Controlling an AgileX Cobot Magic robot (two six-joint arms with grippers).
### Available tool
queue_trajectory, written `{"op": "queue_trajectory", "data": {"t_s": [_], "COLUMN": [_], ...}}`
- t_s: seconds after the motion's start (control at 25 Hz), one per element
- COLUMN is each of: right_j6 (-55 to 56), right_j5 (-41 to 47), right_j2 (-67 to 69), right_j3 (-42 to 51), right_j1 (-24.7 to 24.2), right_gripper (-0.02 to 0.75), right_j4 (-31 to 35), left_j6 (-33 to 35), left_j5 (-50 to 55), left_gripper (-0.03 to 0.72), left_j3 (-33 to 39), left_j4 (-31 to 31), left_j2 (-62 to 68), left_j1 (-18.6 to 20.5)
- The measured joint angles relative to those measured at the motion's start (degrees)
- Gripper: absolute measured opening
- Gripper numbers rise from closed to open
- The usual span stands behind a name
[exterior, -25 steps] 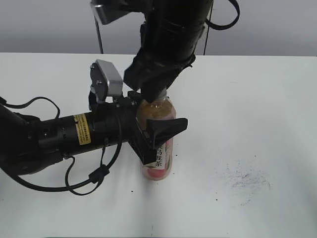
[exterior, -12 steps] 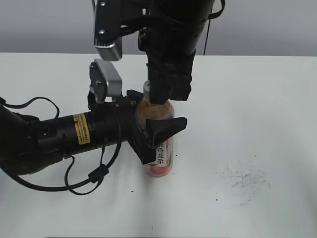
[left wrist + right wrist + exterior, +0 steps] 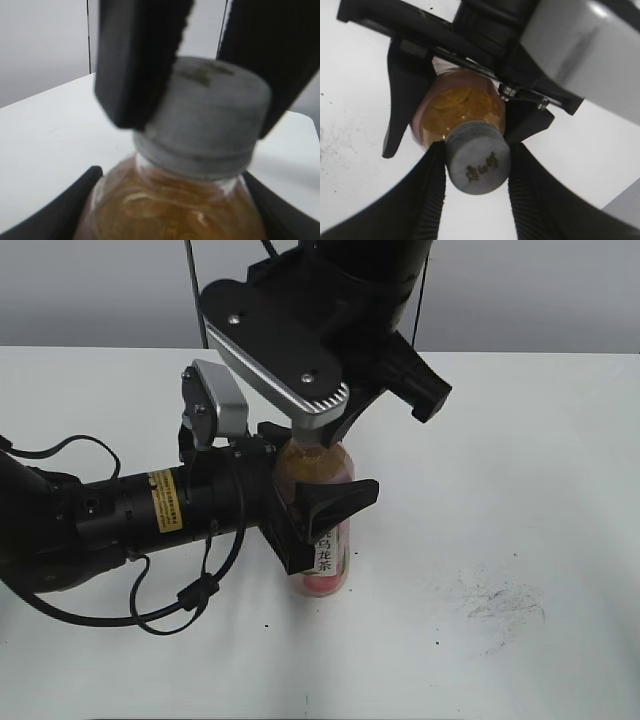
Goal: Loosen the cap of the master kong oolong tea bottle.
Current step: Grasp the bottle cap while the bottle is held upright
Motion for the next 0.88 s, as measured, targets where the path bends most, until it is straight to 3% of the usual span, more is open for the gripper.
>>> {"op": "queue_trajectory", "data": {"t_s": [0.16, 0.28, 0.44, 0.52, 0.88], "right_j6": [-4.2, 2.5, 21.9, 33.0, 71.8], "right_j5": [0.0, 0.1, -0.1, -0.1, -0.1], "right_j2": [-0.1, -0.1, 0.1, 0.1, 0.1], "right_j3": [0.0, 0.0, 0.4, 0.2, -1.4], "right_j1": [0.0, 0.0, 0.1, 0.2, 0.2], "right_gripper": [0.283, 0.292, 0.507, 0.543, 0.411], "right_j4": [0.1, 0.1, 0.9, 0.9, 0.9], "left_j6": [0.1, 0.1, 0.0, -0.1, -0.1], "left_j5": [-0.1, -0.1, -0.1, -0.1, -0.1], "left_gripper": [0.448, 0.448, 0.448, 0.448, 0.448], "left_j3": [0.0, -0.1, -0.2, -0.2, -0.2], "left_j4": [0.2, 0.4, 0.4, 0.4, 0.4], "left_j2": [0.0, 0.0, 0.0, 0.0, 0.0], "left_j1": [0.0, 0.0, 0.0, 0.0, 0.0]}}
